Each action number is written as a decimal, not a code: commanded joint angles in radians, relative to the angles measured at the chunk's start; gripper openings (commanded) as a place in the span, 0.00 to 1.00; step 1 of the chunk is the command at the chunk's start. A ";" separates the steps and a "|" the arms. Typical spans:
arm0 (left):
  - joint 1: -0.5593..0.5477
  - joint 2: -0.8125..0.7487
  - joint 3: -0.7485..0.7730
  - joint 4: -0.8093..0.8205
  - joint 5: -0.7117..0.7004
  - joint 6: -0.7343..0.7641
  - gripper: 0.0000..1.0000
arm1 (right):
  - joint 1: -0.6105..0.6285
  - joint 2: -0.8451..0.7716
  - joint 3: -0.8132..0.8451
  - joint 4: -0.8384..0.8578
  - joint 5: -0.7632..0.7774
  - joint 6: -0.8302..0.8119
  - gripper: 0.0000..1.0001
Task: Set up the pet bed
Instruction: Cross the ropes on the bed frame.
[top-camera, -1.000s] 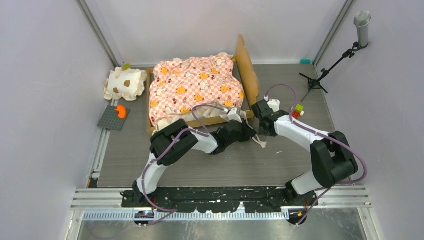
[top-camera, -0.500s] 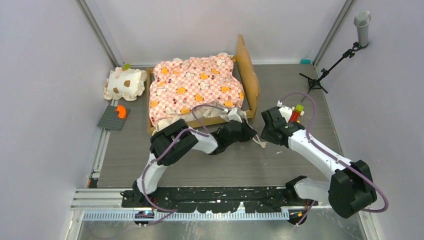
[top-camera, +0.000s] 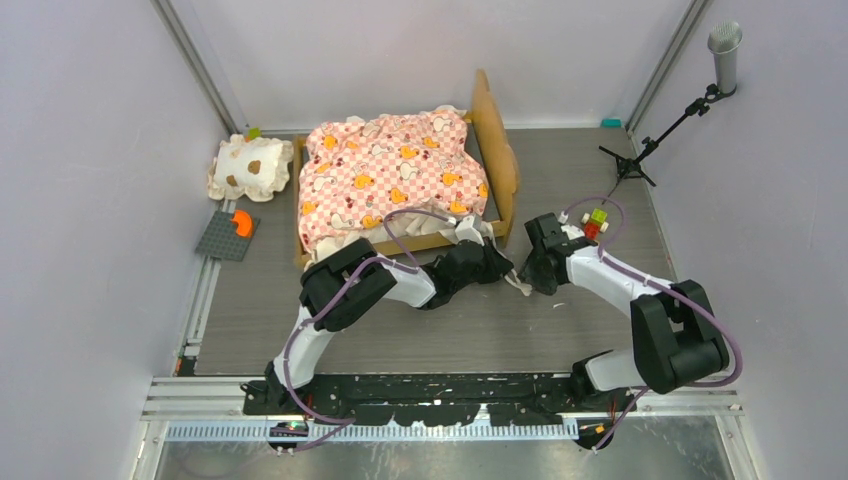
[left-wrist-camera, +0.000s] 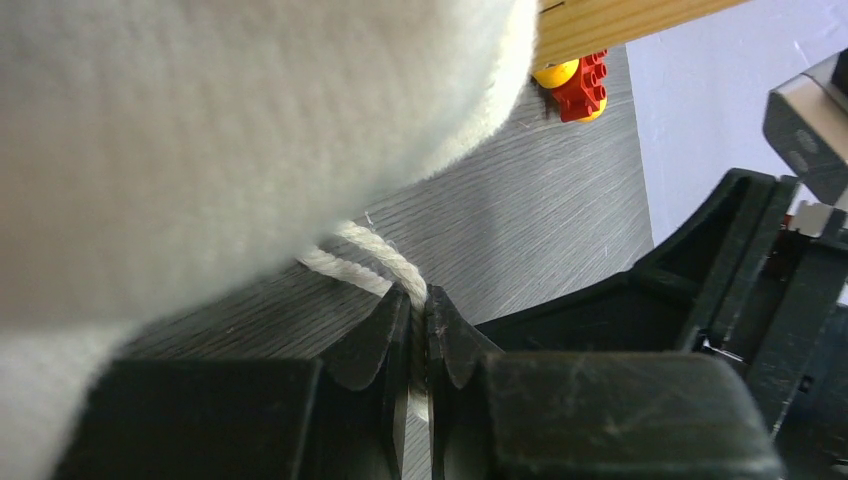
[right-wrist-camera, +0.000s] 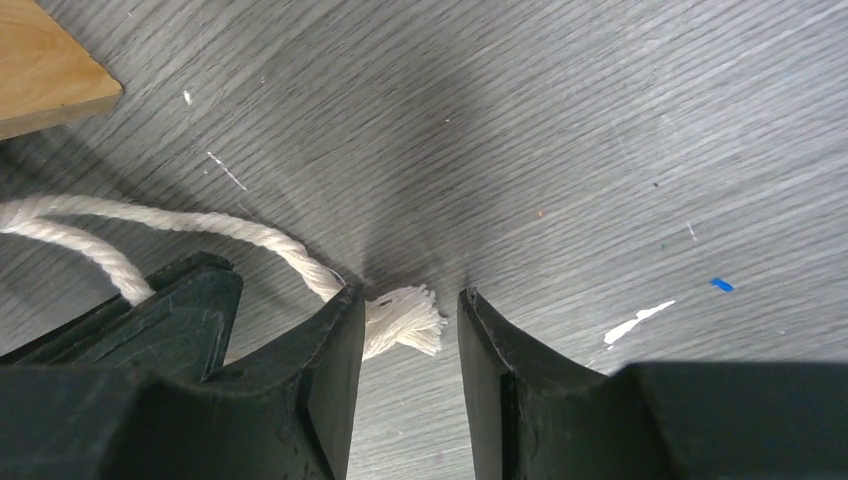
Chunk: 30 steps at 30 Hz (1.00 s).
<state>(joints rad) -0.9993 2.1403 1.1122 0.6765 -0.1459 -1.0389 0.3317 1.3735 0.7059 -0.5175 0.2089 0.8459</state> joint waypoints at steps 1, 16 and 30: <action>-0.002 -0.008 0.006 0.042 -0.003 0.020 0.11 | -0.007 0.026 0.000 0.048 -0.015 0.025 0.44; -0.002 -0.011 -0.010 0.061 0.011 0.034 0.11 | -0.012 -0.017 0.005 0.027 0.051 0.004 0.01; -0.002 -0.034 -0.032 0.056 0.025 0.044 0.18 | -0.011 -0.101 0.103 -0.053 0.092 -0.061 0.01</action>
<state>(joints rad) -0.9993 2.1403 1.0897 0.6914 -0.1287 -1.0130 0.3248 1.2865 0.7578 -0.5621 0.2474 0.8177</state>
